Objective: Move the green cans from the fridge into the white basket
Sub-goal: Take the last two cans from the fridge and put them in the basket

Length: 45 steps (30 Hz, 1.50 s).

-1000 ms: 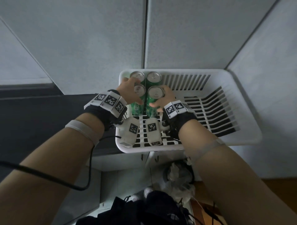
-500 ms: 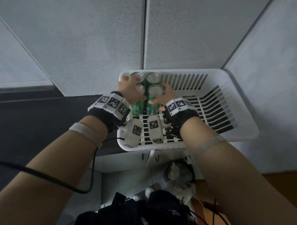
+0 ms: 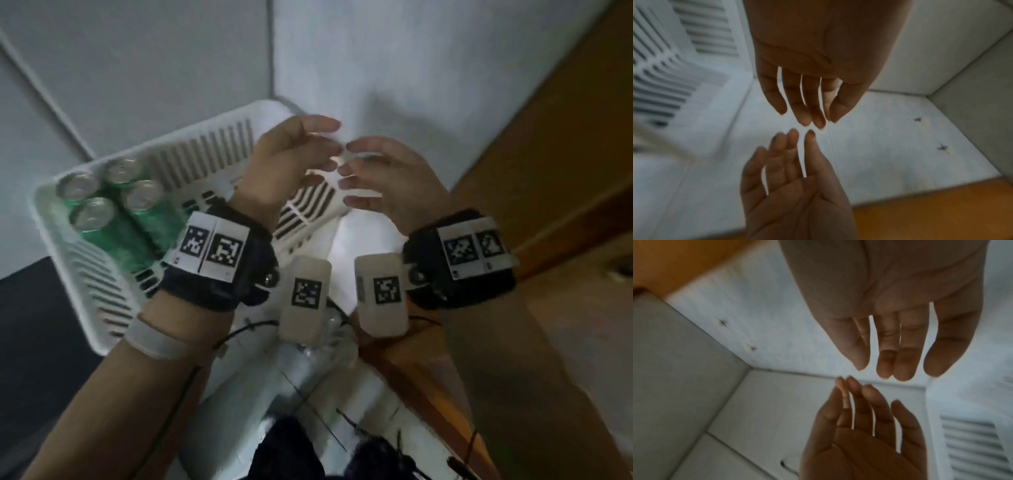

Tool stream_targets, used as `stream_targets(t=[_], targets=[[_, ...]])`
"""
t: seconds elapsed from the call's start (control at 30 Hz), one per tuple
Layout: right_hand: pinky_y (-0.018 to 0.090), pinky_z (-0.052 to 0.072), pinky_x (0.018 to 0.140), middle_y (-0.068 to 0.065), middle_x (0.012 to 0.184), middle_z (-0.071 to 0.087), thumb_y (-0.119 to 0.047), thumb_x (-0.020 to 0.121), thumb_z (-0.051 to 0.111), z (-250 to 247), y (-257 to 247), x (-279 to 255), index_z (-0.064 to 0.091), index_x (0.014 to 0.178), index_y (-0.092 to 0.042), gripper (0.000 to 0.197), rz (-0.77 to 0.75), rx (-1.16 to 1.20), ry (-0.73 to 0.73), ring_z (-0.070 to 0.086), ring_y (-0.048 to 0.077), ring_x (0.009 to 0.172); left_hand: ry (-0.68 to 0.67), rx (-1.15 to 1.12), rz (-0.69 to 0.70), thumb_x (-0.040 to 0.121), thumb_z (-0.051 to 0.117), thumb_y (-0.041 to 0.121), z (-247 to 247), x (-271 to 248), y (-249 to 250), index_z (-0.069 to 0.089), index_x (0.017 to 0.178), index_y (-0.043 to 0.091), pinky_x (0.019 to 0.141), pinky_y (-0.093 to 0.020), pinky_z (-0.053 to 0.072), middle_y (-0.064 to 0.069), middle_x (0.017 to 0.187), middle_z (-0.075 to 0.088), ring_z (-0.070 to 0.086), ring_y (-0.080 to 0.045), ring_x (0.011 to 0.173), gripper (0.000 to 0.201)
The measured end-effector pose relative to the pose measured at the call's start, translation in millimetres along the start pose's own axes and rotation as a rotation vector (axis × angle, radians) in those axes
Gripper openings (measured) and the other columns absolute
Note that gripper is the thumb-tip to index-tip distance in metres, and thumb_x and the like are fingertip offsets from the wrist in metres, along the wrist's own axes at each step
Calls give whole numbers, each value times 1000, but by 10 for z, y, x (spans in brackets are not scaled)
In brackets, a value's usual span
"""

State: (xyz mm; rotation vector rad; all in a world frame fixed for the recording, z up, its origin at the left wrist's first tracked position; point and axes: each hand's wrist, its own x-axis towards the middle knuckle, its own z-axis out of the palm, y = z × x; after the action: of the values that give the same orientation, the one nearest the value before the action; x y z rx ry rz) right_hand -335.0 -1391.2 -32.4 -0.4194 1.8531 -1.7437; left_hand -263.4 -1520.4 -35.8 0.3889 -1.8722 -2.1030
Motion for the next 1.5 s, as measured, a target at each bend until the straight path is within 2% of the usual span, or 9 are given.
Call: stream_targets(t=[0.13,0.27,0.47,0.73,0.97,1.13,1.27,1.4,1.5], targets=[[26,56,68,-2,81,64,-8,88,52,-1049,-8,-858,58,87,-22,15,-62,29,234,64,10,73,-238,-56,29,86,51,6,1188,-202,-52,62,90,22,62,-15,46,5,75,64,59,-6,65,20],[24,54,63,-3,79,64,-9,87,53,-2195,101,-2204,59,82,-26,19,-156,19,562,65,6,67,-594,-110,15,89,49,7,2828,-815,-130,59,93,20,57,-15,48,6,78,63,62,2,60,17],[21,52,57,-10,60,65,-5,84,54,-3772,421,-4757,59,78,-25,21,-253,-11,1022,61,3,58,-1036,-150,59,89,49,4,5253,-2555,-321,61,89,20,62,-17,47,3,77,63,60,-3,65,19],[23,49,59,-8,64,64,-7,84,56,-4901,706,-7553,57,79,-23,17,-253,25,1483,59,10,61,-1513,-194,-39,85,53,10,7575,-4735,-401,62,84,24,60,-18,46,9,60,66,59,-4,58,17],[33,53,72,-6,72,67,-11,86,55,-5812,980,-9249,60,81,-25,15,-276,-18,1735,64,14,70,-1805,-220,23,79,56,19,9237,-6154,-540,66,87,28,65,-22,49,11,73,68,62,-6,69,15],[26,50,65,-3,76,63,-8,86,54,-6594,947,-10304,57,83,-22,15,-255,-110,1903,62,9,65,-1973,-330,94,83,54,19,10540,-7081,-441,64,87,29,68,-24,47,16,72,67,63,-5,72,15],[24,51,64,-5,75,63,-5,83,56,-7091,776,-11261,59,80,-24,19,-267,-99,2098,60,9,65,-2073,-384,57,88,52,13,11502,-7849,-153,63,90,25,68,-22,50,10,75,66,62,-7,72,17],[25,49,62,-3,75,62,-3,82,57,-7404,757,-12101,59,79,-23,20,-277,-81,2296,58,12,65,-2176,-393,32,86,54,8,12220,-8662,66,63,87,25,71,-26,46,7,79,65,60,-9,74,18],[24,48,58,-2,75,61,-3,83,56,-7632,762,-12640,58,78,-23,21,-254,-62,2378,57,13,64,-2220,-391,67,85,54,5,12621,-9239,168,59,90,25,67,-20,47,6,91,61,57,-5,80,21]])
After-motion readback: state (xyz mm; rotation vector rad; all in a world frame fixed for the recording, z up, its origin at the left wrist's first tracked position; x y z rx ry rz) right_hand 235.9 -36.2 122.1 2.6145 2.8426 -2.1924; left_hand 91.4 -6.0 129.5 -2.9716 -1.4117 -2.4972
